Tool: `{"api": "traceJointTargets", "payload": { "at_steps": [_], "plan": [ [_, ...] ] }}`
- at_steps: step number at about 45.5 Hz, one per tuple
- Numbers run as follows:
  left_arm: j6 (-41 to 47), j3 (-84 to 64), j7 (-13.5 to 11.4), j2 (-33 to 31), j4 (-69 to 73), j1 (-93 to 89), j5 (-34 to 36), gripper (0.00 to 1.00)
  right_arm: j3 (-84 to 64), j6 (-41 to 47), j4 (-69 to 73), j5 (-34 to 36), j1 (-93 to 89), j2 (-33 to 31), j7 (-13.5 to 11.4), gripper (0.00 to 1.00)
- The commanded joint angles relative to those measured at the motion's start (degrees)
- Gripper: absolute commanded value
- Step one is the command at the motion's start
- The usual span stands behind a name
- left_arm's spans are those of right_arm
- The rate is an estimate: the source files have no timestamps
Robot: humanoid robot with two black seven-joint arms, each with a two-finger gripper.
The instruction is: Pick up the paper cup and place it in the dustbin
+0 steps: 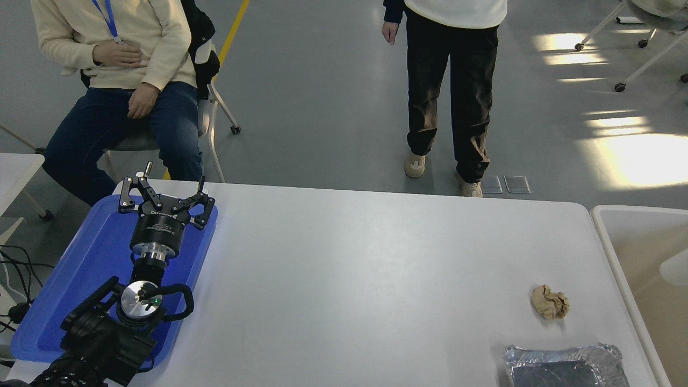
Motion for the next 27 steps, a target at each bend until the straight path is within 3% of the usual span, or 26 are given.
{"api": "traceJointTargets", "payload": {
  "at_steps": [1,4,7,27],
  "plan": [
    [-0.07,0.0,-0.01,0.0,0.0,0.01,0.0,1.0,2.52,-1.21,-0.1,0.17,-1.33,1.07,0.0,0.54],
    [0.02,0.0,-0.01,0.0,0.0,0.01,0.0,1.0,3.23,-1.21,-0.1,0.17,-1.51,1.07,0.0,0.69],
    [0.02,0.0,-0.01,0.0,0.0,0.01,0.0,1.0,3.84,-1.2,-0.1,0.17,-1.51,1.07,0.0,0.97],
    [-0.07,0.0,-0.01,0.0,0.0,-0.08,0.0,1.0,7.45,0.2,1.13,1.93,4.73,1.6,-0.17,1.0]
  ]
}}
